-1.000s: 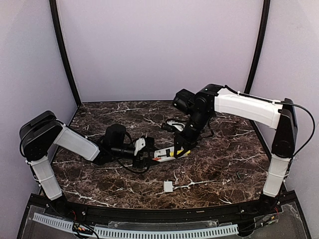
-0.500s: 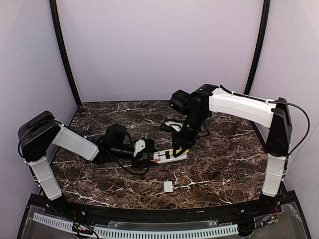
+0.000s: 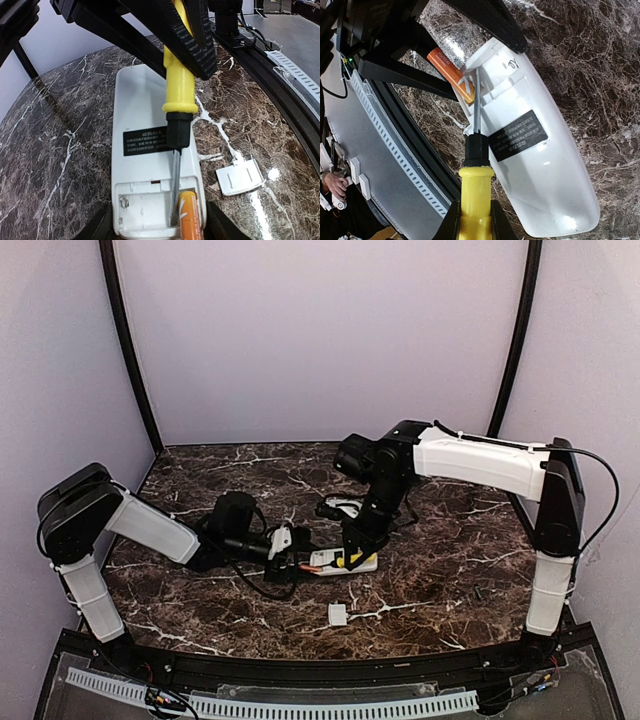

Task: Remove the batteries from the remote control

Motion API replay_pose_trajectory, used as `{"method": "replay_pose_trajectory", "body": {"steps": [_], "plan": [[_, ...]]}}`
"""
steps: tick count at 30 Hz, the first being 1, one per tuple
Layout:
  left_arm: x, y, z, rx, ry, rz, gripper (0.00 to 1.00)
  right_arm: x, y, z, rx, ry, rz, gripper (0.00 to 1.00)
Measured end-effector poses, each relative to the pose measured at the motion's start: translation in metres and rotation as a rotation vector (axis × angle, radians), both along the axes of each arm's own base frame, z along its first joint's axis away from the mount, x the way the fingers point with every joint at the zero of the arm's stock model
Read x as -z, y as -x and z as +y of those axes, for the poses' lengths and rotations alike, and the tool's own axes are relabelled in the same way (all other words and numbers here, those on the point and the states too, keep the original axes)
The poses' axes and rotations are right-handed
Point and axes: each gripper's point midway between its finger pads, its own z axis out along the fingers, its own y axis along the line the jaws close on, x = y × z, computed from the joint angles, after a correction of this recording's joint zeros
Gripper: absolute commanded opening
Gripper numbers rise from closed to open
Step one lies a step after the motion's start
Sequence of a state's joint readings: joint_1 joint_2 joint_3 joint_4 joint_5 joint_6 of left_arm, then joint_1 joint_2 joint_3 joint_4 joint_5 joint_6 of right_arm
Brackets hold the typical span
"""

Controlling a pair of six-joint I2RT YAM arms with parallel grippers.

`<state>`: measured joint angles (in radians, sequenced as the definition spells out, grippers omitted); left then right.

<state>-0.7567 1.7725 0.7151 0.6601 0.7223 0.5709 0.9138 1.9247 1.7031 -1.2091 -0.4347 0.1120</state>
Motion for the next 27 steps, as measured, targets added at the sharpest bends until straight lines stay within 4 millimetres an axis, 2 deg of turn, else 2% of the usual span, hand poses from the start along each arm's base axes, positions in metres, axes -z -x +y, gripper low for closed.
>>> {"method": "replay_pose_trajectory", "body": {"steps": [18, 27], "plan": [[0.011, 0.001, -0.011, 0.050, 0.044, 0.024, 0.20, -0.001, 0.009, -0.003, 0.019, 0.020, 0.049, 0.00], [0.004, -0.001, -0.014, 0.058, 0.079, 0.007, 0.20, -0.005, 0.014, 0.003, 0.012, -0.022, 0.063, 0.00]]}}
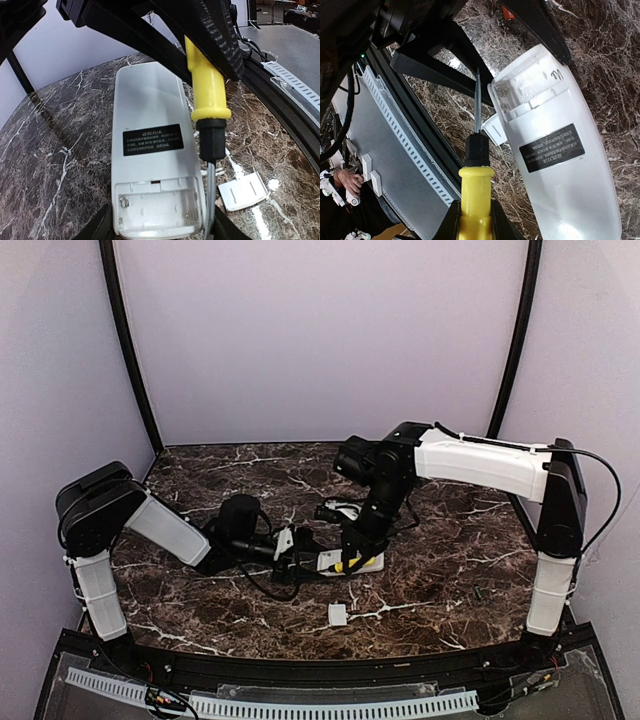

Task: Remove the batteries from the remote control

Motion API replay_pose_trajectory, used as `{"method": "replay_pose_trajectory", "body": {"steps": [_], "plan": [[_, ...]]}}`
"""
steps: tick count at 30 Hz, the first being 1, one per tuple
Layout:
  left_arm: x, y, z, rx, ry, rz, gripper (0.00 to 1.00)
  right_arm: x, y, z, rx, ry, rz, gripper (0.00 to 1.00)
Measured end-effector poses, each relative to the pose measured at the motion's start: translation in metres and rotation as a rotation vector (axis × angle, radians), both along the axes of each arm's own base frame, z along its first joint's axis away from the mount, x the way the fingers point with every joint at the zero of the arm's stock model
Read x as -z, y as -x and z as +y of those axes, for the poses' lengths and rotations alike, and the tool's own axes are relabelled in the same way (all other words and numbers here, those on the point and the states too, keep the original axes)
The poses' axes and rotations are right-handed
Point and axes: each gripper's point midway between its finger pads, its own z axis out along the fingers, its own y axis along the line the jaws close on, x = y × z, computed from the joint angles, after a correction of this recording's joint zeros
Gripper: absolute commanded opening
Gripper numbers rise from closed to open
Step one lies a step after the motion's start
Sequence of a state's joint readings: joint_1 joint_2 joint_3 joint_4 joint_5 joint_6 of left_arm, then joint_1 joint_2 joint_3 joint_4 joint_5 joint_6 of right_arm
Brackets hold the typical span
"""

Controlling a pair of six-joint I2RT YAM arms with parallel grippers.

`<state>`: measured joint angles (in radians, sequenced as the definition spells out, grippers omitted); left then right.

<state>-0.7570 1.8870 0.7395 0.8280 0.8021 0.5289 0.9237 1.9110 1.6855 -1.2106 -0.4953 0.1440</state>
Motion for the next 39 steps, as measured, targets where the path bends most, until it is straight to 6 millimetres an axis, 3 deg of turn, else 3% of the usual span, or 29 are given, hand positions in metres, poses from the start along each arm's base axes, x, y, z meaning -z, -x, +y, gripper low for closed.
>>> {"method": "replay_pose_trajectory", "body": {"steps": [10, 17, 21, 26, 39], "plan": [[-0.002, -0.002, -0.001, -0.006, 0.006, 0.000, 0.20, 0.000, -0.004, 0.001, 0.008, -0.010, -0.013, 0.00], [-0.007, -0.009, 0.000, -0.047, -0.003, -0.011, 0.19, -0.016, -0.031, -0.014, 0.102, -0.039, -0.090, 0.00], [-0.022, -0.015, 0.005, -0.106, 0.002, -0.029, 0.18, -0.029, -0.046, -0.026, 0.165, -0.069, -0.151, 0.00], [-0.037, -0.022, 0.017, -0.216, -0.006, -0.022, 0.17, -0.040, -0.063, -0.039, 0.235, -0.101, -0.220, 0.00], [-0.066, -0.040, 0.063, -0.559, -0.060, 0.101, 0.01, -0.053, -0.119, -0.086, 0.511, -0.119, -0.380, 0.00]]}}
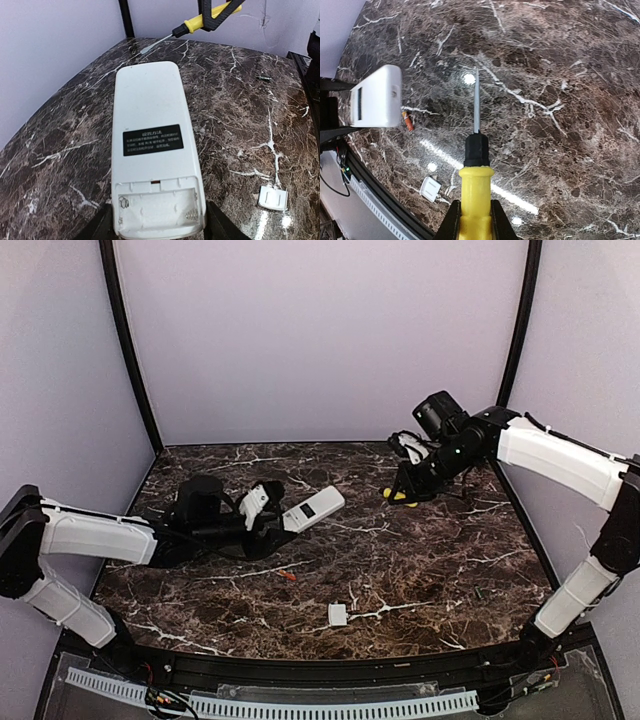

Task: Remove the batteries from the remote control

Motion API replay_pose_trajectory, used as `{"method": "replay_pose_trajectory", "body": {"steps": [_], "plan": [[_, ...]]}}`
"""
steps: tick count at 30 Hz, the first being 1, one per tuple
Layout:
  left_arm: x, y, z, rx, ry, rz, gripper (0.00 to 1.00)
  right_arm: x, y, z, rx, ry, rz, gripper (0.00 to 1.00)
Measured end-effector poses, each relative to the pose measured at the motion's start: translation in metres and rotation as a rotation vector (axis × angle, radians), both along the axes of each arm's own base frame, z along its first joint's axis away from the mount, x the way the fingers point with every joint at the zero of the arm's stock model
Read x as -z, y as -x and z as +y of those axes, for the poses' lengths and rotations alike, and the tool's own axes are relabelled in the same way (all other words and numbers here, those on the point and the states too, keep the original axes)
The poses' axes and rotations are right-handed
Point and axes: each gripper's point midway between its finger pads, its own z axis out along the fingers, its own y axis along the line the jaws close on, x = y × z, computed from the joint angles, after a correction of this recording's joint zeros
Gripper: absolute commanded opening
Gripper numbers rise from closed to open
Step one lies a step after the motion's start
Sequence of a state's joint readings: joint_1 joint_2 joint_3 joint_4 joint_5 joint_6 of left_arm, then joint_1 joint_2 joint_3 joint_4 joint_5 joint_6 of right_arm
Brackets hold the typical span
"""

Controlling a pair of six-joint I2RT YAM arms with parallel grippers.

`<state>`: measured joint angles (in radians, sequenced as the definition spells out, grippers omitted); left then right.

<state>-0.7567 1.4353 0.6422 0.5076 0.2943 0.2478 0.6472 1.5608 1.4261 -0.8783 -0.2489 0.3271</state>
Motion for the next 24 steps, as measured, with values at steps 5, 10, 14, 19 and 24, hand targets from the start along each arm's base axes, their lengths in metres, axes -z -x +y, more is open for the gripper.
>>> {"method": "replay_pose_trajectory", "body": {"steps": [5, 10, 14, 19, 24], "plan": [[-0.001, -0.006, 0.024, -0.171, -0.013, 0.091, 0.00, 0.022, -0.008, -0.009, 0.078, 0.024, -0.002, 0.00], [-0.001, -0.011, 0.053, -0.366, -0.018, 0.176, 0.00, 0.047, -0.007, -0.017, 0.138, 0.043, 0.014, 0.00], [0.013, -0.015, 0.082, -0.564, -0.083, 0.290, 0.00, 0.062, -0.008, -0.020, 0.175, 0.046, 0.017, 0.00], [0.033, -0.010, 0.121, -0.798, -0.162, 0.410, 0.00, 0.077, -0.010, -0.023, 0.217, 0.052, 0.008, 0.00], [0.056, 0.001, 0.149, -0.945, -0.217, 0.487, 0.00, 0.089, -0.009, -0.017, 0.231, 0.063, -0.001, 0.00]]}}
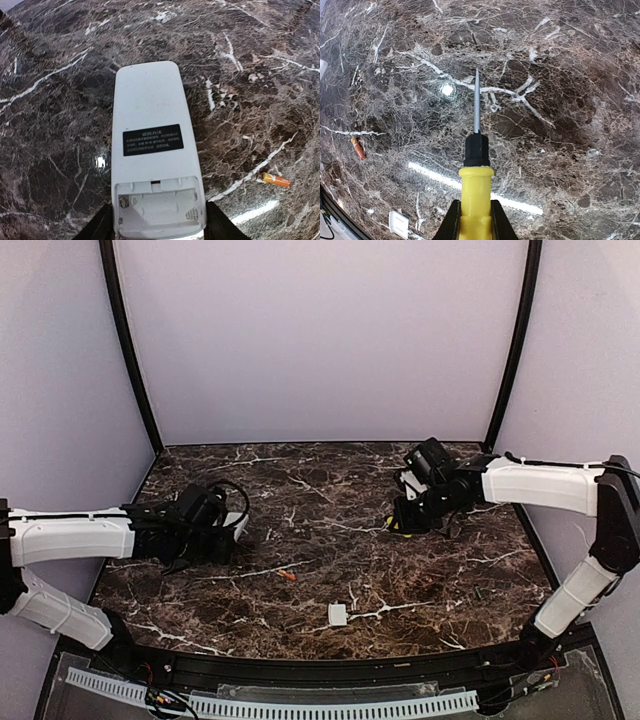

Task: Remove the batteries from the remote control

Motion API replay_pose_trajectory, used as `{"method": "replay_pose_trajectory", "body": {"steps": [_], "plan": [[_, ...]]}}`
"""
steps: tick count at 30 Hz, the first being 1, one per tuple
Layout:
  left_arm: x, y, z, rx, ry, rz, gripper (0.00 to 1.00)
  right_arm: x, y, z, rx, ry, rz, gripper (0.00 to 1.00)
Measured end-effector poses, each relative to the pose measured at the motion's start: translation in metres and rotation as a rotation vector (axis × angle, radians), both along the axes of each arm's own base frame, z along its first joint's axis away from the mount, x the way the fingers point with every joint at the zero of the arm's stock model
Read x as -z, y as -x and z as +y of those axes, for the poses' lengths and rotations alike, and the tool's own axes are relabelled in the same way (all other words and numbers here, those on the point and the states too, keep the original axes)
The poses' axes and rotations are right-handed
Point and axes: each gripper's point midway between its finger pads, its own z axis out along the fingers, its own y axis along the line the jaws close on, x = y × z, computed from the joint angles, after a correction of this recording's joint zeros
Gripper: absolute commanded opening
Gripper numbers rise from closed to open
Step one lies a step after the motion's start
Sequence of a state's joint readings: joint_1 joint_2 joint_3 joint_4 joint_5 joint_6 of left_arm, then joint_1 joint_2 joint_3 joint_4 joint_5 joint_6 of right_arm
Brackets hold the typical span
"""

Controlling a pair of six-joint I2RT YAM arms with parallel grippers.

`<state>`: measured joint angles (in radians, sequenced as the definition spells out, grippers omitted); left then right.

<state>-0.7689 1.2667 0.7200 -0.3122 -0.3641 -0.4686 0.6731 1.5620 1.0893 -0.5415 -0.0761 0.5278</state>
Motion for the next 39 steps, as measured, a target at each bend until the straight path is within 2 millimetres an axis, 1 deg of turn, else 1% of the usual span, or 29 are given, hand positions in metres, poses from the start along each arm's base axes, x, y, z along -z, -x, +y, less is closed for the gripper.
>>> {"method": "replay_pose_trajectory", "body": {"steps": [3, 7, 12, 14, 16, 17, 18, 19, 20, 22, 28, 29, 32, 36, 39], "plan": [[0.017, 0.007, 0.009, -0.050, -0.028, 0.054, 0.00, 0.006, 0.001, 0.010, -0.013, 0.007, -0.014, 0.00], [0.036, 0.013, 0.015, -0.089, -0.052, 0.112, 0.00, 0.018, 0.004, 0.019, -0.026, 0.025, -0.013, 0.00], [0.048, 0.015, 0.016, -0.133, -0.051, 0.142, 0.00, 0.037, 0.006, 0.016, -0.009, 0.059, 0.001, 0.00], [0.052, 0.017, 0.015, -0.144, -0.053, 0.153, 0.03, 0.045, 0.007, 0.015, -0.005, 0.071, 0.008, 0.00], [0.056, 0.018, 0.015, -0.152, -0.054, 0.162, 0.09, 0.053, 0.007, 0.014, -0.002, 0.078, 0.015, 0.00], [0.058, 0.019, 0.015, -0.156, -0.055, 0.167, 0.14, 0.057, 0.007, 0.014, -0.002, 0.081, 0.018, 0.00], [0.059, 0.020, 0.015, -0.160, -0.055, 0.171, 0.17, 0.060, 0.008, 0.014, -0.002, 0.083, 0.021, 0.00], [0.061, 0.021, 0.015, -0.165, -0.054, 0.174, 0.22, 0.061, 0.007, 0.014, -0.002, 0.080, 0.018, 0.00], [0.063, 0.022, 0.015, -0.171, -0.052, 0.178, 0.24, 0.061, 0.006, 0.015, -0.003, 0.075, 0.013, 0.00], [0.067, 0.024, 0.017, -0.184, -0.053, 0.188, 0.34, 0.062, 0.005, 0.017, -0.003, 0.070, 0.007, 0.00], [0.075, 0.027, 0.016, -0.188, -0.052, 0.208, 0.55, 0.065, 0.002, 0.022, -0.009, 0.052, 0.000, 0.01], [0.075, 0.027, 0.016, -0.188, -0.051, 0.208, 0.57, 0.066, 0.002, 0.022, -0.009, 0.052, 0.000, 0.01], [0.075, 0.027, 0.016, -0.188, -0.047, 0.209, 0.70, 0.067, 0.001, 0.024, -0.010, 0.047, -0.002, 0.05], [0.076, 0.028, 0.015, -0.184, -0.043, 0.219, 0.83, 0.068, 0.000, 0.025, -0.010, 0.042, -0.004, 0.12], [0.076, 0.029, 0.015, -0.186, -0.044, 0.220, 0.86, 0.068, 0.000, 0.025, -0.010, 0.040, -0.006, 0.14]]}}
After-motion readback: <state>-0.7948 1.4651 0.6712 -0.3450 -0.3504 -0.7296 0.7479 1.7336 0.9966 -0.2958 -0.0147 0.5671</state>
